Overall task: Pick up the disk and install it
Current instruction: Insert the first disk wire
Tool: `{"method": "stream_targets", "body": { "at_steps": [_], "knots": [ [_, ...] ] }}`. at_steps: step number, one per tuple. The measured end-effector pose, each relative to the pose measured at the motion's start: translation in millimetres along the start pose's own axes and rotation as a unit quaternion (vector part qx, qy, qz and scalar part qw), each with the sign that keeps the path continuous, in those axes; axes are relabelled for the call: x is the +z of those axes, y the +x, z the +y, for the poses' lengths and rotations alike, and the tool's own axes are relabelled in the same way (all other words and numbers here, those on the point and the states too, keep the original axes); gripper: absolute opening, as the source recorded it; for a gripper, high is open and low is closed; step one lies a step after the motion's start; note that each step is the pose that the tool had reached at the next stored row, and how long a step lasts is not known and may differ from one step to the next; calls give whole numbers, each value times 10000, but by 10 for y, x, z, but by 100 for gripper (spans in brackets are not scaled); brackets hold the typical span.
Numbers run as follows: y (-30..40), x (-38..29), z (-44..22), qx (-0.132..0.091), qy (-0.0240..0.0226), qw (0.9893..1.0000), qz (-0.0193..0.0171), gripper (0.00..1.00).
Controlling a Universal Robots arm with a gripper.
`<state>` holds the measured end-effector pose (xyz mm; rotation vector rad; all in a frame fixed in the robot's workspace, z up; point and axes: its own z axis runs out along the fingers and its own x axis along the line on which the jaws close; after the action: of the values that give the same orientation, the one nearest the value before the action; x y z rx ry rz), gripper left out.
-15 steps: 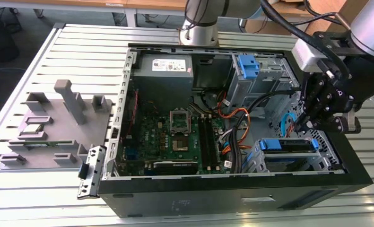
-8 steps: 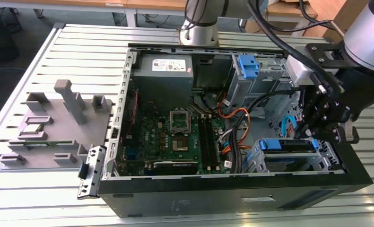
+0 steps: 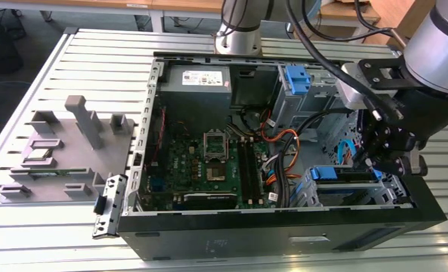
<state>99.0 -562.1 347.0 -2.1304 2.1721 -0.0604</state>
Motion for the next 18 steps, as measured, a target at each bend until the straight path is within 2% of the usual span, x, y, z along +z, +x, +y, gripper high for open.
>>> {"method": "stream_targets", "body": {
  "at_steps": [5,9,18],
  "knots": [
    [4,20,55,-18,144,9999,-17,16],
    [6,33,107,-34,224,9997,-29,16],
    [9,78,165,-120,419,9990,-72,16]
  ]
}}
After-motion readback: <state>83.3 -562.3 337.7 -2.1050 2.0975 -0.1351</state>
